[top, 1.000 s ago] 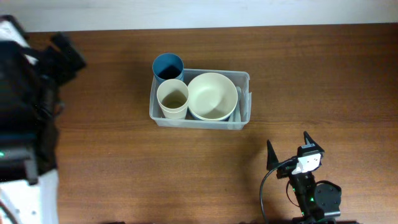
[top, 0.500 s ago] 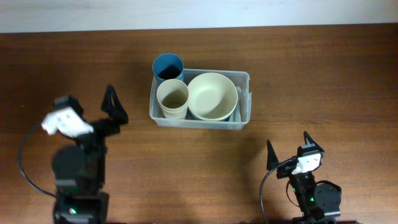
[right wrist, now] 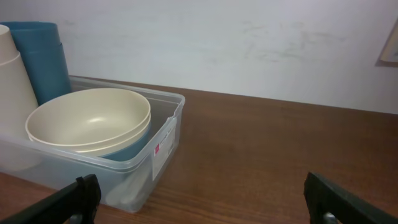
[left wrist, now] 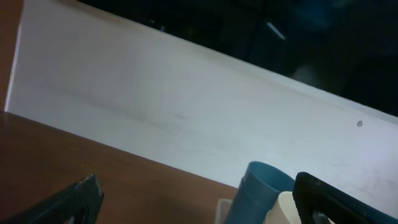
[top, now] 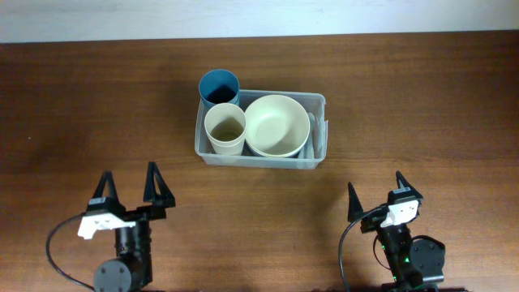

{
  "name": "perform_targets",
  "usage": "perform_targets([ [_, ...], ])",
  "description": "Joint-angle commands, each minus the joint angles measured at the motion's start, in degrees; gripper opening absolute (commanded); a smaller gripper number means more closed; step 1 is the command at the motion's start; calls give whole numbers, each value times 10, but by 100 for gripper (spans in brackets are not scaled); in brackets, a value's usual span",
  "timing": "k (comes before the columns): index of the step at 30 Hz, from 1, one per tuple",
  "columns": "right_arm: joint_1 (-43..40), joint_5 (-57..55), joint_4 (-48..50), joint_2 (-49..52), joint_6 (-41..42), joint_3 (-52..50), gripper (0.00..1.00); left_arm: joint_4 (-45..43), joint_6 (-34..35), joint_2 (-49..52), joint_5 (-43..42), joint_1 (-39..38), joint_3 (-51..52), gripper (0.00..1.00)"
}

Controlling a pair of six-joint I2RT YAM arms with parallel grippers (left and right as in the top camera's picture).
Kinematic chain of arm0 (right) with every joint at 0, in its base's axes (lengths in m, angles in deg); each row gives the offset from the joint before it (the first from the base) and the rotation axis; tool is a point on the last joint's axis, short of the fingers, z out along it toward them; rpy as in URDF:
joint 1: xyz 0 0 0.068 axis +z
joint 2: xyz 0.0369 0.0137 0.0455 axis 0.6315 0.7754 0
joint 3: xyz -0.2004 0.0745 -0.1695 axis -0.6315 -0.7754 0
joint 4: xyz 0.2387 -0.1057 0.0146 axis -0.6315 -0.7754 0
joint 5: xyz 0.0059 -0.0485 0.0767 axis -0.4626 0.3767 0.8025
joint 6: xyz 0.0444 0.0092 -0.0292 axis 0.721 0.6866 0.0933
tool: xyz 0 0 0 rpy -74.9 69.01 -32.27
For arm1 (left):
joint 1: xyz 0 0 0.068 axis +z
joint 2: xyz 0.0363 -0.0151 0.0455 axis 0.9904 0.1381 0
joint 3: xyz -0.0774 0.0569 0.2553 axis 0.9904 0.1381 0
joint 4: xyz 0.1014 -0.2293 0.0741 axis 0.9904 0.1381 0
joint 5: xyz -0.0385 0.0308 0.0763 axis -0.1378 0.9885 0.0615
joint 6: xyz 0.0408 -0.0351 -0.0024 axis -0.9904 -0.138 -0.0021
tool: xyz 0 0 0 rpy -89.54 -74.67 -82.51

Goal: Pack container

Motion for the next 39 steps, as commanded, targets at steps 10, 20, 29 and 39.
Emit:
perform_targets([
  [10, -4, 2, -3, -4, 0, -3, 99, 89, -16, -90, -9, 20, 40, 100],
  [20, -4, 2, -3, -4, 0, -3, 99, 173, -56, -90, -42, 55, 52, 99],
  [29, -4, 2, -3, -4, 0, -3, 99, 213, -110, -90, -80, 61, 52, 100],
  [39, -4, 1, -3, -4, 0, -3, 99, 213, -110, -90, -81, 61, 52, 100],
])
